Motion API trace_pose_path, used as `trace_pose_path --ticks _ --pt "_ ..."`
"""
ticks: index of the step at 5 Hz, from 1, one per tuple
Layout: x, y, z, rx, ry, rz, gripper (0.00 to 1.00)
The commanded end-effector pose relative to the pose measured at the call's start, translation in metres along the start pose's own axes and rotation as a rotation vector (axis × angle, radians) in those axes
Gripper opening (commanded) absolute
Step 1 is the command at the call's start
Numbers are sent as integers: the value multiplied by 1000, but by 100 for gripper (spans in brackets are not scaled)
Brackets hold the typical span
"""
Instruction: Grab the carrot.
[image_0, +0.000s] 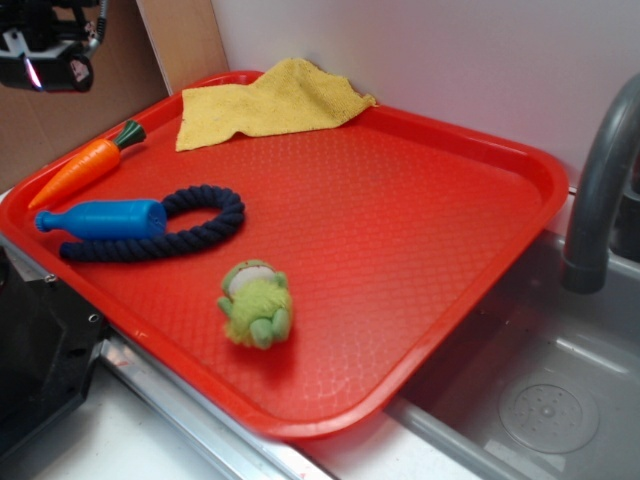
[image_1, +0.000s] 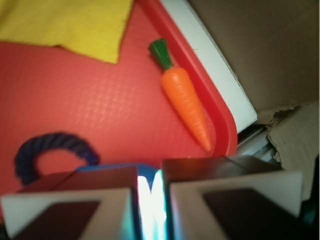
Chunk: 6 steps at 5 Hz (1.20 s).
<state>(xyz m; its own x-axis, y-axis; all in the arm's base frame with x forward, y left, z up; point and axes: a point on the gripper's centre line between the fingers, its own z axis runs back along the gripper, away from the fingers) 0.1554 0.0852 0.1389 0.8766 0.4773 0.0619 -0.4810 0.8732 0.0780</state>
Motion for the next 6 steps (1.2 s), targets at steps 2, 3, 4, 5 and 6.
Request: trace_pose_path --ticks 2,3,4,5,6 --pt "52 45 -38 27 -81 -132 100" --pt "67 51 -48 60 -141 -288 100" --pt "82 43 -67 71 -133 -541 100" --pt "74 45 -69 36 -115 -573 100" --pt "59 56 -79 40 -95 -564 100"
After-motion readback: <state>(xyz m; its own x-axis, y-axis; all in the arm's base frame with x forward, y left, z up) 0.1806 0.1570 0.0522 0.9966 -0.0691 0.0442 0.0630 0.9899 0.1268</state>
